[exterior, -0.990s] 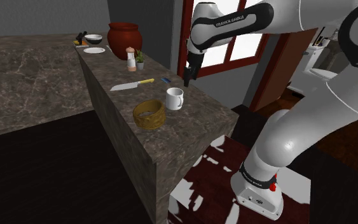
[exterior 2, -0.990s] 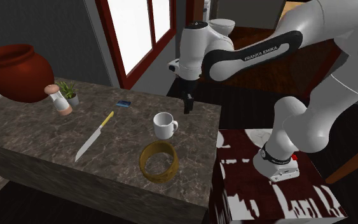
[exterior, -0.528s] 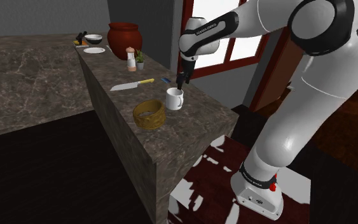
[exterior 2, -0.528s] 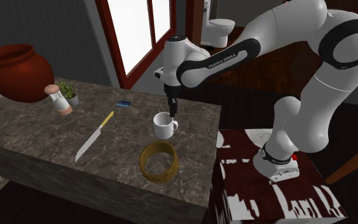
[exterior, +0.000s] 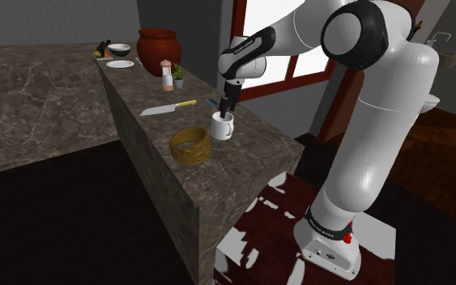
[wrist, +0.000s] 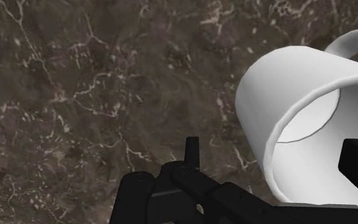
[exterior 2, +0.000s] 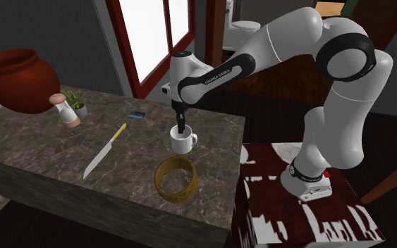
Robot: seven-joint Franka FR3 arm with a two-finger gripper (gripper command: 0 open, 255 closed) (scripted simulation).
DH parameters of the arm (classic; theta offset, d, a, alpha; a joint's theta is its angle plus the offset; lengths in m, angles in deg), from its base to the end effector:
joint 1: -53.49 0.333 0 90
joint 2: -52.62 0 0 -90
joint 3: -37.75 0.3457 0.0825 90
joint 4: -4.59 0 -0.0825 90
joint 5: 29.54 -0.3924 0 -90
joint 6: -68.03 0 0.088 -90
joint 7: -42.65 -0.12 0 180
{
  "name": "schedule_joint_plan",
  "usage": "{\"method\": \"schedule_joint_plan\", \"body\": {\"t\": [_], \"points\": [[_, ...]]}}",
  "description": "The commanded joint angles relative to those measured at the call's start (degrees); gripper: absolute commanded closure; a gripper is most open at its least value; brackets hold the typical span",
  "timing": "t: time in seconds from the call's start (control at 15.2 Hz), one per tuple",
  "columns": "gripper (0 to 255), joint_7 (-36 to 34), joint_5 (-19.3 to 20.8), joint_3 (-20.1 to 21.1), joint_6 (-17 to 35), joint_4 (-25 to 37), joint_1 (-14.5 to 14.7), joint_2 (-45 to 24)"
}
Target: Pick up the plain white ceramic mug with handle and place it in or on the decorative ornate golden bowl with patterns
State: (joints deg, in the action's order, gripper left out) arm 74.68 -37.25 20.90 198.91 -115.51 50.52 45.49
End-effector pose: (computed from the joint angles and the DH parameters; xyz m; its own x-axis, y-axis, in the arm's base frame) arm 0.5505 -0.1904 0.3830 0.9870 0.1298 0.0950 0.1327 -0.9908 -0.0249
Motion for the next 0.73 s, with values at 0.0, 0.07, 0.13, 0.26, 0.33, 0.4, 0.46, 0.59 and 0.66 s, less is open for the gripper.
{"method": "schedule_joint_plan", "body": {"t": [0.0,0.07,0.13,0.26,0.33,0.4,0.46,0.59,0.66], "points": [[0,0.48,-0.61,0.09,1.34,-0.26,-0.09,-1.13],[0,0.66,-0.87,0.16,2.01,-0.46,-0.11,-1.63],[0,0.84,-1.14,0.23,2.67,-0.66,-0.13,-2.13],[0,0.94,-1.3,0.28,3.05,-0.77,-0.15,-2.42],[0,0.94,-1.3,0.28,3.05,-0.76,-0.15,-2.42],[0,0.94,-1.3,0.28,3.05,-0.76,-0.15,-2.42],[0,0.95,-1.3,0.28,3.05,-0.76,-0.15,-2.42],[0,0.95,-1.3,0.28,3.05,-0.76,-0.15,-2.42],[0,0.95,-1.3,0.28,3.05,-0.76,-0.15,-2.42]]}}
